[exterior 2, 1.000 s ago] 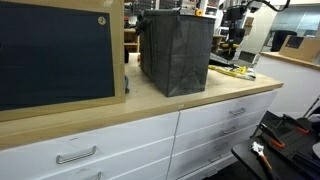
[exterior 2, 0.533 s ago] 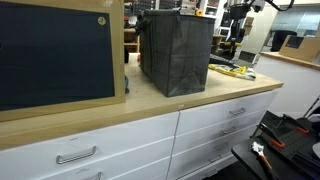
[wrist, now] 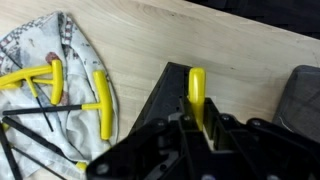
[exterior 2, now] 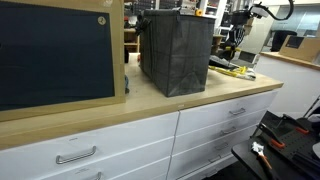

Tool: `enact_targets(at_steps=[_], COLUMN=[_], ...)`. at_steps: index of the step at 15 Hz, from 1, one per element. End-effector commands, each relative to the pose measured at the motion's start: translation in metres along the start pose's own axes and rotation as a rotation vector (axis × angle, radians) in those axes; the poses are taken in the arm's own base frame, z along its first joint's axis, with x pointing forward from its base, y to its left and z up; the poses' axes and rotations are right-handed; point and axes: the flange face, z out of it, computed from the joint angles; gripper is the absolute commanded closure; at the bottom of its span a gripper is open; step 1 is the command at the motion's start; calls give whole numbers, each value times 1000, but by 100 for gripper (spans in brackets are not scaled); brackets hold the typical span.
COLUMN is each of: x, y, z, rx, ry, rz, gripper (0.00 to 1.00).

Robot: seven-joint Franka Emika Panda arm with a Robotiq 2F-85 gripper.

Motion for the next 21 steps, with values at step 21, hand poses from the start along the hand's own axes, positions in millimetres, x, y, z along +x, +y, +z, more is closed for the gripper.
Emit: enact_targets(at_steps=[21], x=[0], y=[-8], z=[23], rx=[-100], ry=[-56], rz=[130], gripper=[96])
